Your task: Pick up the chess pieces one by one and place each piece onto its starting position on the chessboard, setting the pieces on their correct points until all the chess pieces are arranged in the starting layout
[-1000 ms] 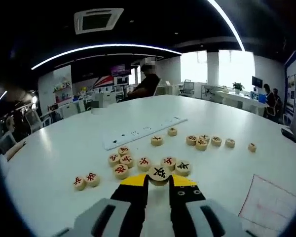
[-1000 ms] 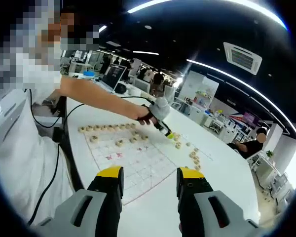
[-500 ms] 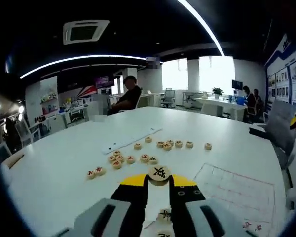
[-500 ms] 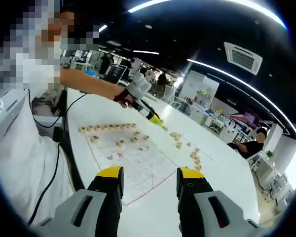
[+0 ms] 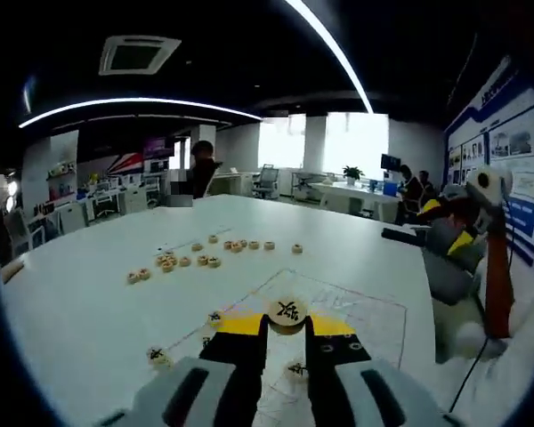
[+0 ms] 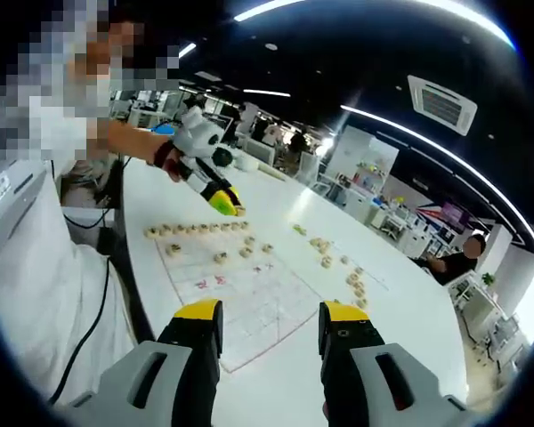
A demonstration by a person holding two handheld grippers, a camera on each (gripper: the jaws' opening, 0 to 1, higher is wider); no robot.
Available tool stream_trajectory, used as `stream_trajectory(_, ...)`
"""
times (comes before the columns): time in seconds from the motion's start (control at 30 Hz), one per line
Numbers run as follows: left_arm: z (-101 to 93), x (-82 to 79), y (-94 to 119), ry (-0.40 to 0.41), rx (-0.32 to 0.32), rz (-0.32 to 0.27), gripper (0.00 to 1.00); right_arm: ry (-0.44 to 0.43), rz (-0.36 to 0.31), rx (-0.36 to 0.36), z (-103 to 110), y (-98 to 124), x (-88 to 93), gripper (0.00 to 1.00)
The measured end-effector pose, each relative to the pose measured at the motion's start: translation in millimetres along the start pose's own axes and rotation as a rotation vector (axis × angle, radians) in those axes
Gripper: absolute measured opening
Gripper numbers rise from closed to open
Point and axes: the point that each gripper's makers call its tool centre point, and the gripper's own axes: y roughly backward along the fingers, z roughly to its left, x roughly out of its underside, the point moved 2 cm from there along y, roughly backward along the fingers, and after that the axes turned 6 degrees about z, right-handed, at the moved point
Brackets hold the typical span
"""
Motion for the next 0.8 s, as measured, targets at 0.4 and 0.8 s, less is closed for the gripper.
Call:
stream_trajectory(0.4,-37.5,62.6,-19.7,0.005,0.113,0.161,0.19,-0.002,-0.002,0.005,-2.0,2.9,1.7,0.44)
stream_trajectory(0.8,-33.6,74.8,-28.2,-0.006,0.11,0.23,0.19,-0.003,-0.004,0.008,-3.1,3.6,1.2,0.44)
